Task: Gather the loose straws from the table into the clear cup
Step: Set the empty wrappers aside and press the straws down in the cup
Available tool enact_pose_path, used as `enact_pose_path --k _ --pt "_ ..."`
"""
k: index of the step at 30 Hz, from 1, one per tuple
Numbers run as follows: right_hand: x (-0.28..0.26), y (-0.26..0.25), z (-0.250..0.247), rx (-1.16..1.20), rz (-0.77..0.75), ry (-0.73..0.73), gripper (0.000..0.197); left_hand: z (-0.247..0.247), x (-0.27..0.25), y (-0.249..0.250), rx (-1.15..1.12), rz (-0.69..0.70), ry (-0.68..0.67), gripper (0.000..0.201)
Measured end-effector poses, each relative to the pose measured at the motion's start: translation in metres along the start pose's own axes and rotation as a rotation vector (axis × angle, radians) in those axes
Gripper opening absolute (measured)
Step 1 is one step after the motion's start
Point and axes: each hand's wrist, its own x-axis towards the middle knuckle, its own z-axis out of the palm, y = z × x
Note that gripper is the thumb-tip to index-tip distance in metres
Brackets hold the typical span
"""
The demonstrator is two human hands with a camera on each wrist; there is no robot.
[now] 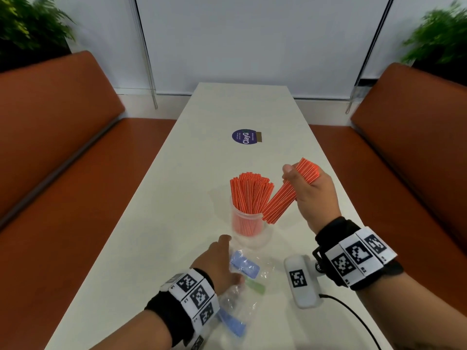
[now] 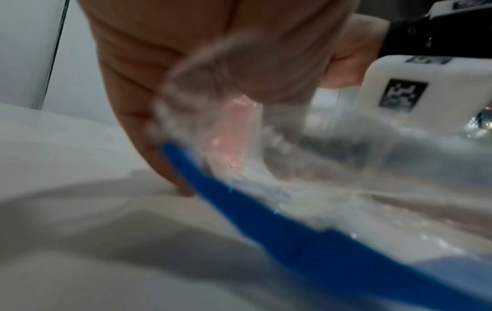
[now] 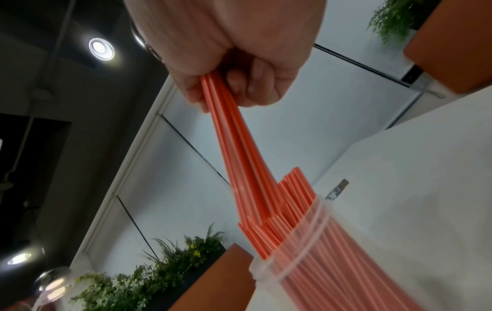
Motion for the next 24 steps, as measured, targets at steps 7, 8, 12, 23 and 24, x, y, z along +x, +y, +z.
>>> enact_pose_path --k 7,8,12,23,24 --pt "0.017 -0.003 0.022 -0.037 -0.050 0.019 0.029 -0.049 0.002 0.011 -0.098 0.061 0.216 0.069" --pt "0.020 -0.003 0.027 -0.048 -0.058 0.018 0.032 -0.059 0.004 0.016 -0.115 0.095 0.275 0.063" --pt "0.026 0.003 0.045 -0.119 -0.038 -0.063 0.032 -0.085 0.018 0.032 -0.172 0.231 0.481 0.040" --pt "0.009 0.019 0.057 -0.567 -0.015 -0.367 0.030 -0.072 0.034 0.043 -0.145 0.532 0.495 0.066" --pt "0.008 0.020 0.058 -0.597 -0.008 -0.370 0.035 -0.071 0.035 0.043 -0.141 0.539 0.489 0.066"
